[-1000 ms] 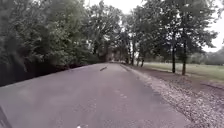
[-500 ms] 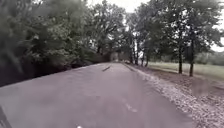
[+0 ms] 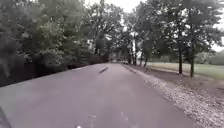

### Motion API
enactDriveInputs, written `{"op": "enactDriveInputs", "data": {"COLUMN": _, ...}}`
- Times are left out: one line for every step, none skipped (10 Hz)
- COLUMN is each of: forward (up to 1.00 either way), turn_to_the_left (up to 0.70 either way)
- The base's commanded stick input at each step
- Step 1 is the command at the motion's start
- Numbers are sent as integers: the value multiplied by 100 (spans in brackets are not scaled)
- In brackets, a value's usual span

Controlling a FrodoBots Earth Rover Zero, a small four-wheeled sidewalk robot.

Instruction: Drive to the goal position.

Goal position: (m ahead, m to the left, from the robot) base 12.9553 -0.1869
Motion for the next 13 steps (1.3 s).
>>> {"op": "enactDriveInputs", "data": {"forward": 100, "turn_to_the_left": 1}}
{"op": "enactDriveInputs", "data": {"forward": 100, "turn_to_the_left": 1}}
{"op": "enactDriveInputs", "data": {"forward": 100, "turn_to_the_left": 1}}
{"op": "enactDriveInputs", "data": {"forward": 100, "turn_to_the_left": 1}}
{"op": "enactDriveInputs", "data": {"forward": 100, "turn_to_the_left": 1}}
{"op": "enactDriveInputs", "data": {"forward": 100, "turn_to_the_left": 1}}
{"op": "enactDriveInputs", "data": {"forward": 100, "turn_to_the_left": 1}}
{"op": "enactDriveInputs", "data": {"forward": 100, "turn_to_the_left": 1}}
{"op": "enactDriveInputs", "data": {"forward": 100, "turn_to_the_left": 1}}
{"op": "enactDriveInputs", "data": {"forward": 100, "turn_to_the_left": 1}}
{"op": "enactDriveInputs", "data": {"forward": 100, "turn_to_the_left": 1}}
{"op": "enactDriveInputs", "data": {"forward": 100, "turn_to_the_left": -1}}
{"op": "enactDriveInputs", "data": {"forward": 100, "turn_to_the_left": -4}}
